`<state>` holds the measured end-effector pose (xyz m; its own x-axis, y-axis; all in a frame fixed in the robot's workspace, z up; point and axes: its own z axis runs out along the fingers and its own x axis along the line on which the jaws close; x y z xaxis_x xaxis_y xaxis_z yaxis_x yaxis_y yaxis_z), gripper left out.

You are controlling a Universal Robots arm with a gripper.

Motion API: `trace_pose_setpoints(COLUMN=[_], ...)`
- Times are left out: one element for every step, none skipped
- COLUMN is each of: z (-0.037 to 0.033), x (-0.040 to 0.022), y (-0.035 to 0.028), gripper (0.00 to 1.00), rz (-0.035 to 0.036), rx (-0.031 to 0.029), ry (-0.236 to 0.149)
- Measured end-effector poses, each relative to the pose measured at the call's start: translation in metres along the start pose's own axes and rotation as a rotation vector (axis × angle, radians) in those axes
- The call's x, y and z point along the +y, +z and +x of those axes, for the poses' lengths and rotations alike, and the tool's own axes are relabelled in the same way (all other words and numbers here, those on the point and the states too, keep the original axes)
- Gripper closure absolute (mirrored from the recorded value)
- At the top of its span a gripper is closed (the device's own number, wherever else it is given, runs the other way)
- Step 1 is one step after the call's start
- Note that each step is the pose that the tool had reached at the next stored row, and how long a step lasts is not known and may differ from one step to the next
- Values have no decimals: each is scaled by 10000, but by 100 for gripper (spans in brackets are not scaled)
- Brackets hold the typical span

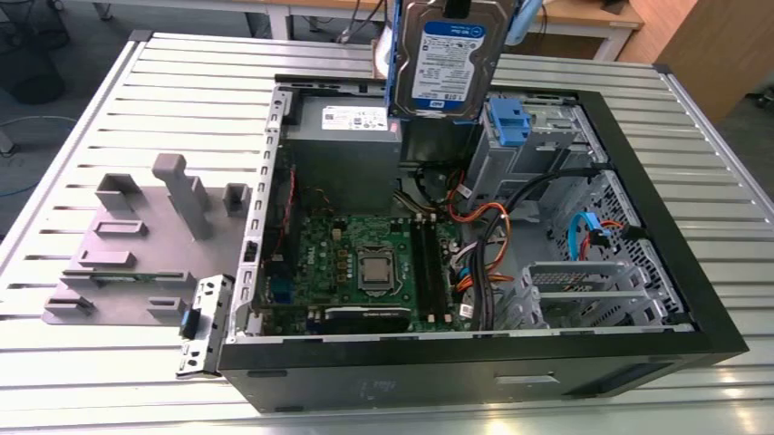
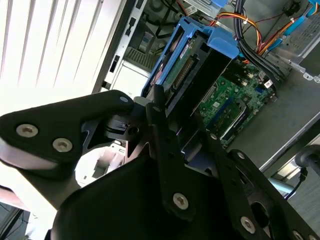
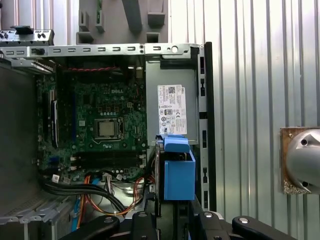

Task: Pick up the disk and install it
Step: 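Pick up the disk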

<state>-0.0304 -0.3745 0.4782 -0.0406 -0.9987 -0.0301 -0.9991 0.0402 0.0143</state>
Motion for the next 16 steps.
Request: trace_pose_setpoints(z=[0, 0, 0, 0, 0, 0, 0, 2, 7, 13, 20, 28, 37, 47, 60, 73], x=[0, -1, -1, -1, -1, -2, -2, -2, -3, -3, -3, -3, -3, -4, -4, -5], y=[1, 0, 0, 1, 1, 1, 1, 1, 0, 0, 0, 0, 0, -1, -1, -1], gripper=[65, 65, 65, 65, 65, 65, 65, 65, 65, 65, 65, 65, 65, 65, 65, 65], rz=[0, 0, 0, 0, 0, 0, 1, 0, 0, 0, 0, 1, 0, 1, 0, 0], rx=[-1, -1, -1, -1, -1, -1, -2, -2, 0, -1, -2, -2, -2, -2, -1, -2], ry=[2, 1, 0, 0, 0, 1, 1, 0, -2, -1, 0, -1, 0, 0, 0, 0])
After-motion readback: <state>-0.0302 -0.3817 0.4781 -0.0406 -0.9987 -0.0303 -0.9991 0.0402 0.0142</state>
